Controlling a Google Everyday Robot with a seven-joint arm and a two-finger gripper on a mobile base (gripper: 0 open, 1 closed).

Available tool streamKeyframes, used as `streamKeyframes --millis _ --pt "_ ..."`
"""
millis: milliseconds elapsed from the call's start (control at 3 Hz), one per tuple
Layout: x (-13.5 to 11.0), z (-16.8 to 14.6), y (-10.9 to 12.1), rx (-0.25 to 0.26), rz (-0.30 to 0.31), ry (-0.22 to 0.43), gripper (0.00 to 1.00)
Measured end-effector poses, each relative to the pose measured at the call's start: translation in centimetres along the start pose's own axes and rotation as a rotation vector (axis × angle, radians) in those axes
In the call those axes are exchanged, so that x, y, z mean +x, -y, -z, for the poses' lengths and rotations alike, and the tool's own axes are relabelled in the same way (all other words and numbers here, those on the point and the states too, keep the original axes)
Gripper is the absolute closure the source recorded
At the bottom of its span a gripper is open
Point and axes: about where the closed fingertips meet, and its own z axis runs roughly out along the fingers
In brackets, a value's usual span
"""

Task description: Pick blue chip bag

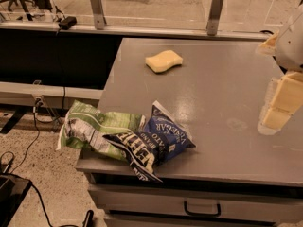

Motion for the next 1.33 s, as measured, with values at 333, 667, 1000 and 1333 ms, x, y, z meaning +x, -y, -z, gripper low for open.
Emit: streamKeyframes --millis 333,667,1000,1333 --pt "0.0 0.0 0.0 0.0 0.0 0.0 0.0" --pt "-1.2 -0.4 -0.4 0.018 0.086 0.027 0.0" --pt "-4.0 -2.7 -1.6 0.019 0.265 0.083 0.0" --pt "-6.7 -4.8 -2.5 0.009 0.429 0.16 0.0"
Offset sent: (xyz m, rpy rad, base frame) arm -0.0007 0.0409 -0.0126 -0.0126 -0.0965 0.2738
